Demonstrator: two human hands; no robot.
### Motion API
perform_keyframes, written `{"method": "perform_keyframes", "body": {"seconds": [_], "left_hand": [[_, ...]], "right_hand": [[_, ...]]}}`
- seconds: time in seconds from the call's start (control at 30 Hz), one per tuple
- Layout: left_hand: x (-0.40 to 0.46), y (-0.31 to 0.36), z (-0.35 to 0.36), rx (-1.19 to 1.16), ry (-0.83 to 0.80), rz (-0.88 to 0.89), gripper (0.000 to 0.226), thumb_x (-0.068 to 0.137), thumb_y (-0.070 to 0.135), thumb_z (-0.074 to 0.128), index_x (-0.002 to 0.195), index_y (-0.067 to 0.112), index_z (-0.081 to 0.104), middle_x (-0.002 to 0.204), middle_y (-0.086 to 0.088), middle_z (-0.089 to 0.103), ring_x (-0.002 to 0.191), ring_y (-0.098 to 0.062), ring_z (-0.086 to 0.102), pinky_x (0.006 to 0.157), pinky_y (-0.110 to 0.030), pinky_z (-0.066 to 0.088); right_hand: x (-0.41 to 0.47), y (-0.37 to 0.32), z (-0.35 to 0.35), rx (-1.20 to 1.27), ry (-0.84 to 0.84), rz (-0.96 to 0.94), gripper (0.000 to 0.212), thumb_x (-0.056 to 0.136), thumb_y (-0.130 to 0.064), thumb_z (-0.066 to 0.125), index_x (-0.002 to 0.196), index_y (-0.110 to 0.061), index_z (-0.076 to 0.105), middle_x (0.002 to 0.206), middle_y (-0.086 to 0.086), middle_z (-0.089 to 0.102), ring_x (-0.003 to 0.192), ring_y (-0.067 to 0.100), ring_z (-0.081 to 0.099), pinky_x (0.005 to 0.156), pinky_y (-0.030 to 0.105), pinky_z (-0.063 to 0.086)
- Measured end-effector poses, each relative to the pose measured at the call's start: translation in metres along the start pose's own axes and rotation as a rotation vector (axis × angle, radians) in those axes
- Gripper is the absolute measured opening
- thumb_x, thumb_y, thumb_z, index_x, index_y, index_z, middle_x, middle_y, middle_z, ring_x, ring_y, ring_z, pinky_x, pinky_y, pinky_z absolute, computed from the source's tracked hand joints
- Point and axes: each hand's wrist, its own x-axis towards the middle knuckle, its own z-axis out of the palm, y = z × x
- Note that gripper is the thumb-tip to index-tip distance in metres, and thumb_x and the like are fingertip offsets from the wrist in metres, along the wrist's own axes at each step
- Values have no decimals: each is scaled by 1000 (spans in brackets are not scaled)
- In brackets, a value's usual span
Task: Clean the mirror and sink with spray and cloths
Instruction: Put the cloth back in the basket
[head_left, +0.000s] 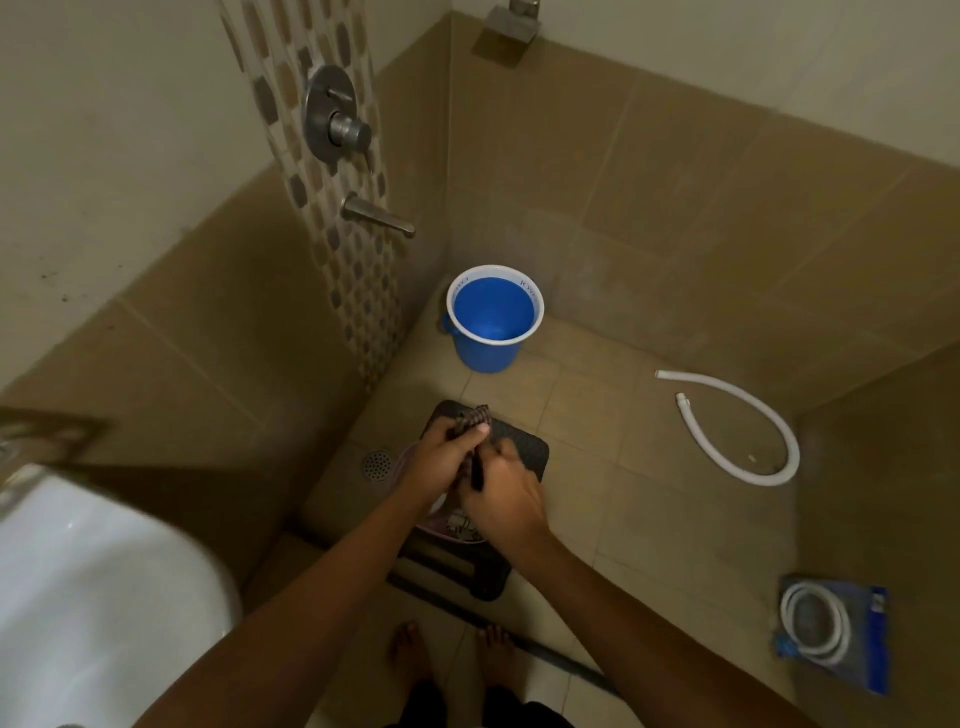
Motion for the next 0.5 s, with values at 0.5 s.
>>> {"method": "perform_keyframes", "body": {"seconds": [0.5], "left_hand": [[15, -26, -25, -28, -187, -177, 20, 87, 8, 65, 106, 11, 69, 105, -10, 72, 99, -25, 67, 89, -42, 54]], "right_hand": [[18, 45, 20, 882, -130, 449, 20, 90, -15, 73, 75, -24, 65, 80, -4, 70, 79, 15, 69, 67, 27, 57]]}}
